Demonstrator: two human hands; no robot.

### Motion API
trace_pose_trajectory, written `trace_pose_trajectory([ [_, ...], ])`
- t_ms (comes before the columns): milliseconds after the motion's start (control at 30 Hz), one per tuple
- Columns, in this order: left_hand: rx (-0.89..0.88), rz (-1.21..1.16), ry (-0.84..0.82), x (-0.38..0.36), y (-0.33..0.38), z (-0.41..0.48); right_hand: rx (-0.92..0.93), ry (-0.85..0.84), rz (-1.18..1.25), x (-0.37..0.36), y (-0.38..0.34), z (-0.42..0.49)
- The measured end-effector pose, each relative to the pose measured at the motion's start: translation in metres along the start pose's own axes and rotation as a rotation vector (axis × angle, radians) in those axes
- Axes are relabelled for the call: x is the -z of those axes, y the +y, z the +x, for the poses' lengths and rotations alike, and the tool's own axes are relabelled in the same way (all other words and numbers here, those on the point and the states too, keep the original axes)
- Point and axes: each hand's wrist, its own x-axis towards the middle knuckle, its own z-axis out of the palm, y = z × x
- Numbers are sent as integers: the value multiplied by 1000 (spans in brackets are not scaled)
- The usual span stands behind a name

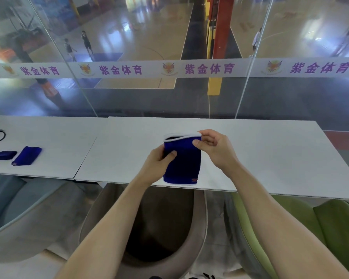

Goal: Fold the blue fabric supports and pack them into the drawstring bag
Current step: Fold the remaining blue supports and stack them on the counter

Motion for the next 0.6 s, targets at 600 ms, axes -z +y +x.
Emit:
trace_pose_trajectory([
  [600, 148, 126, 76, 28, -48, -37, -198, 13, -21, -66, 64, -40],
])
